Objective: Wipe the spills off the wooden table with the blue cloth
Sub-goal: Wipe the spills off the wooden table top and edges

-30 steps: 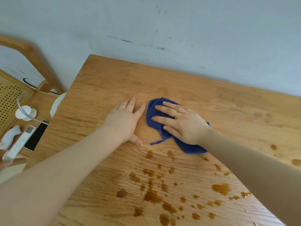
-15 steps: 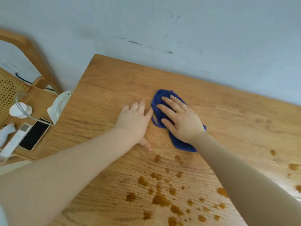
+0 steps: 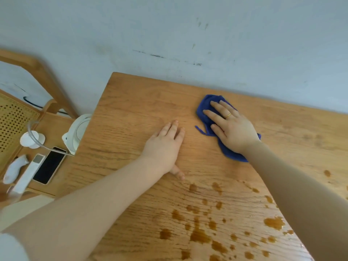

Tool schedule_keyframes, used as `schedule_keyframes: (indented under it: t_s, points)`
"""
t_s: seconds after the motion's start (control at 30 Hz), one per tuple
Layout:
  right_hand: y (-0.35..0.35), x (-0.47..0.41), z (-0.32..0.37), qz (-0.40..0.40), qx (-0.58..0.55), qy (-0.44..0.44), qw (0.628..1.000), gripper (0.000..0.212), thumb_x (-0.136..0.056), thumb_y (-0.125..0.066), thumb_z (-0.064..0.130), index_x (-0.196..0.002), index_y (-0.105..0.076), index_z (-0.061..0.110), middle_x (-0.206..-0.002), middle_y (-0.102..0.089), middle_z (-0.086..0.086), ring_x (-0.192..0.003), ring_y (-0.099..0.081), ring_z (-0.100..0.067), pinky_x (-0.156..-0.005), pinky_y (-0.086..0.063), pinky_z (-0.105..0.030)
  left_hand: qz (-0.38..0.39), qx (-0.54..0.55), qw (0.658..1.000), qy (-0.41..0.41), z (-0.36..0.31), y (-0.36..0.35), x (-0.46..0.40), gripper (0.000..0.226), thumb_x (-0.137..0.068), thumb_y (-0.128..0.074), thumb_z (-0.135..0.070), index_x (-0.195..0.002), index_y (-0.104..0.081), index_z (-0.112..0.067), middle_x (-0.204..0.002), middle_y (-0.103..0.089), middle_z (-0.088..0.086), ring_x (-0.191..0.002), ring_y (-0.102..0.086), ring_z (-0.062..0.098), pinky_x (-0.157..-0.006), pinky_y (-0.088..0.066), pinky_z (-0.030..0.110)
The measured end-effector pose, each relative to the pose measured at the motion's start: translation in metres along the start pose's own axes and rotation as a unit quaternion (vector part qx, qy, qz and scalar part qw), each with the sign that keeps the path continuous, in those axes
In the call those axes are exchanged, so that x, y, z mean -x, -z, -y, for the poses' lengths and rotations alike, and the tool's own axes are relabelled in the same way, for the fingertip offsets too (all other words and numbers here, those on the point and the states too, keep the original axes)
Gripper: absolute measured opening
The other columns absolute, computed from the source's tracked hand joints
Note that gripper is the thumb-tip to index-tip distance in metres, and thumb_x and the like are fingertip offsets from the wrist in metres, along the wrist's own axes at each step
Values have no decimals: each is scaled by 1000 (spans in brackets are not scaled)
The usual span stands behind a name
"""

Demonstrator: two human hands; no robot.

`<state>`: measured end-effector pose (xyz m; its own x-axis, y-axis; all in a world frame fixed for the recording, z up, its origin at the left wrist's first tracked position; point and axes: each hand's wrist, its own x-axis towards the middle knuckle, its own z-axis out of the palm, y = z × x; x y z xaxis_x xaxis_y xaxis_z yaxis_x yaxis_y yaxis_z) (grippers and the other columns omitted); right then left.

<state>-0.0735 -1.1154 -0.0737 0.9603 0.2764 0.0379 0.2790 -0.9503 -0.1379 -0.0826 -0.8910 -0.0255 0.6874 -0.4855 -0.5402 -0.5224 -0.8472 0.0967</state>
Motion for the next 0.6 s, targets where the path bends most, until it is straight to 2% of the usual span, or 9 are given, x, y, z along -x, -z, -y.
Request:
schedule_keyframes:
  t_s: [0.1, 0.17, 0.2, 0.27, 0.37, 0.47, 0.6]
  points:
    - [1, 45, 7, 20, 9, 74, 997, 47, -97, -21, 42, -135, -43, 25, -147, -36, -4, -136, -30, -27, -102, -34, -41, 14, 3, 1000, 8, -4, 6, 2, 138, -53, -76, -62, -148, 12, -13, -156, 20, 8, -145, 11, 22, -116, -4, 35]
    - [5, 43, -10, 37, 15, 110, 993, 47, -98, -20, 42, -132, -47, 24, -145, -40, -4, -134, -35, -27, -99, -37, -40, 22, -8, 999, 23, -7, 9, 1, 139, -54, -77, -60, -148, 13, -11, -155, 20, 10, -145, 11, 23, -117, -5, 36]
    - [5, 35, -23, 37, 18, 111, 993, 46, -97, -24, 41, -130, -50, 22, -142, -43, -5, -132, -38, -28, -98, -39, -41, 27, -14, 999, 28, -10, 9, -1, 140, -54, -78, -59, -147, 14, -10, -155, 21, 11, -145, 11, 24, -117, -6, 37]
    - [8, 13, -50, 28, 23, 55, 998, 47, -93, -28, 39, -128, -52, 19, -140, -46, -8, -129, -41, -32, -95, -44, -47, 36, -19, 998, 39, -14, 9, -4, 141, -54, -79, -57, -147, 16, -10, -155, 22, 10, -145, 13, 23, -117, -7, 37]
    - [10, -11, -76, 24, 16, -5, 1000, 55, -91, -20, 44, -135, -44, 22, -147, -36, -3, -137, -29, -29, -99, -39, -48, 48, -13, 997, 58, -15, 8, -8, 141, -53, -81, -53, -146, 17, -12, -154, 25, 7, -144, 14, 21, -116, -10, 38]
    - [8, -11, -71, 18, 8, 0, 1000, 48, -94, -28, 37, -136, -44, 20, -148, -34, -6, -138, -25, -31, -106, -31, -46, 56, -12, 996, 74, -14, 9, -4, 141, -52, -81, -55, -146, 18, -19, -153, 27, 1, -144, 15, 17, -116, -13, 40]
    - [6, 31, -39, 2, -6, 60, 998, 53, -88, -27, 40, -129, -53, 19, -141, -45, -11, -131, -38, -36, -101, -36, -47, 70, -26, 992, 103, -24, 15, -1, 142, -52, -83, -51, -146, 18, -18, -154, 26, 0, -144, 13, 18, -116, -16, 41]
